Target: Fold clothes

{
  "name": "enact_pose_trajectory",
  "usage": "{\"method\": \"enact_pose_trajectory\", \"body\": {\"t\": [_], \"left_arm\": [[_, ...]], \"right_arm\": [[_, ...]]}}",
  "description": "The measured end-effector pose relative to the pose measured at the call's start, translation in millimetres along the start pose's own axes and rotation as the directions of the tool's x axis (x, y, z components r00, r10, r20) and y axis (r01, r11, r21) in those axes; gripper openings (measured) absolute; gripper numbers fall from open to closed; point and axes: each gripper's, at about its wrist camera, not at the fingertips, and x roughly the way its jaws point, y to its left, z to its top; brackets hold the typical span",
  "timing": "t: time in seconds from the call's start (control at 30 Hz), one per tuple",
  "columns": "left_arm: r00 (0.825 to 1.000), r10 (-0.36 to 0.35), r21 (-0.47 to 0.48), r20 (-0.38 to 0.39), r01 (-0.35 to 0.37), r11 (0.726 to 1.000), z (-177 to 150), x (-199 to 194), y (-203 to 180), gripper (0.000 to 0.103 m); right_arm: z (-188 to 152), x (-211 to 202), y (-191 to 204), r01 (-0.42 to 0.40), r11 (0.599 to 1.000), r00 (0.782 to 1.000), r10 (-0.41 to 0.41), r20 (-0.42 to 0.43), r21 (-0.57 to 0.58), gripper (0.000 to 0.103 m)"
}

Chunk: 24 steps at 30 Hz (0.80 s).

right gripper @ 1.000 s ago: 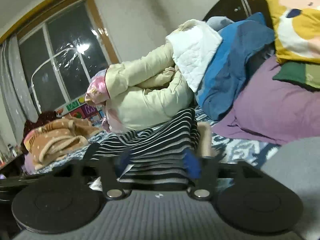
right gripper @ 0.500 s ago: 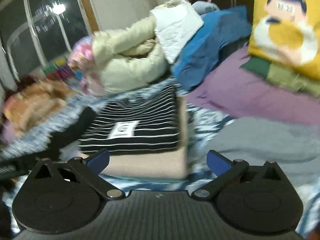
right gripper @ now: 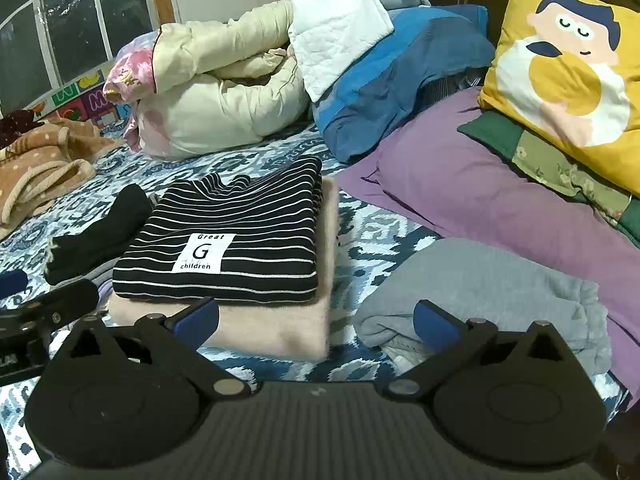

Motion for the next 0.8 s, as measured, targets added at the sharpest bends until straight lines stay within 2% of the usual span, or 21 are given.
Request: {"method": "enact_pose_trajectory", "body": {"t": [0.13, 0.27, 0.5, 0.67, 0.8], "left_arm": [[0.999, 0.031, -0.007, -0.012, -0.031, 0.999, -2.0, 4.7, 0.6, 0.103], [0.998, 0.05, -0.004, -0.028, -0.05, 0.999, -5.5, 7.1, 5.9, 0.103], [0.995, 0.09, 0.029, -0.05, -0.089, 0.996, -4.1, 7.0, 11.5, 0.103], [0.995, 0.083, 0.039, -0.056, -0.081, 0.996, -2.7, 6.4, 11.4, 0.103], [0.997, 0.048, 0.017, -0.063, -0.047, 0.999, -3.2, 7.1, 14.1, 0.103]], "right_arm": [[-0.5, 2.0, 9.0, -0.011, 1.0, 1.0, 0.011, -0.019, -0.027, 0.103], [-1.5, 8.6, 22.3, 0.027, 0.997, 0.998, -0.031, -0.047, -0.071, 0.103], [2.2, 10.1, 32.8, 0.011, 0.996, 0.998, -0.017, -0.063, -0.084, 0.103], [3.4, 8.8, 33.7, 0.012, 0.996, 0.998, -0.018, -0.064, -0.086, 0.103], [3.6, 6.9, 33.8, 0.014, 0.996, 0.998, -0.019, -0.063, -0.088, 0.103]]}}
